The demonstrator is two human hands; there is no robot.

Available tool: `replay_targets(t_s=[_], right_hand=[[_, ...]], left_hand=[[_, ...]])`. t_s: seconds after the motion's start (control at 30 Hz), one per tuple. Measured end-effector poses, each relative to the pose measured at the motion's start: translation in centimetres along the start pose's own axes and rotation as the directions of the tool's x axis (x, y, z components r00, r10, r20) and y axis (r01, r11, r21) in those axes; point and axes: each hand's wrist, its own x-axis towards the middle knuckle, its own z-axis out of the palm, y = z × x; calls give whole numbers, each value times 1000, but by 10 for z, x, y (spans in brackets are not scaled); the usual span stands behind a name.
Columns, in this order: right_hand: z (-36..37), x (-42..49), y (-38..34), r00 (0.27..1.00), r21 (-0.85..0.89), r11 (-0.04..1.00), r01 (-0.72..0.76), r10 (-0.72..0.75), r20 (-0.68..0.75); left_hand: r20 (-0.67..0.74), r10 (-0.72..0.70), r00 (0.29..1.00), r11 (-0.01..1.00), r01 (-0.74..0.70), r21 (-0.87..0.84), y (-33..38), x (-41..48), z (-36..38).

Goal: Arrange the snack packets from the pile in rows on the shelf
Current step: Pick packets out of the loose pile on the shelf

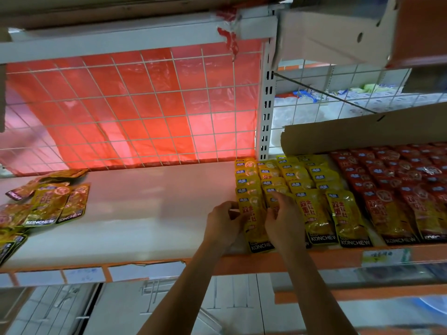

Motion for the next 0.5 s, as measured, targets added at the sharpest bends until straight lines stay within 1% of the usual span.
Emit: replay_targets(t_s=[0.07, 0.23, 0.37, 0.5], right_hand=[[-1, 1, 1, 1000, -19, 1000, 10, -10, -6], [1, 1, 2, 1000, -51, 999, 5, -5, -6], [3, 0, 1, 1000, -45, 999, 5, -6, -13], [3, 0, 1, 1000, -42, 999, 6, -7, -24]], left_hand=[[2, 22, 1000, 998, -22, 51, 0, -1, 1], [-11, 57, 998, 992, -56, 111, 0, -2, 1], [-45, 52, 998, 993, -47, 107, 0, -3, 5], [-55, 61, 997, 983, -51, 174, 1, -3, 9]])
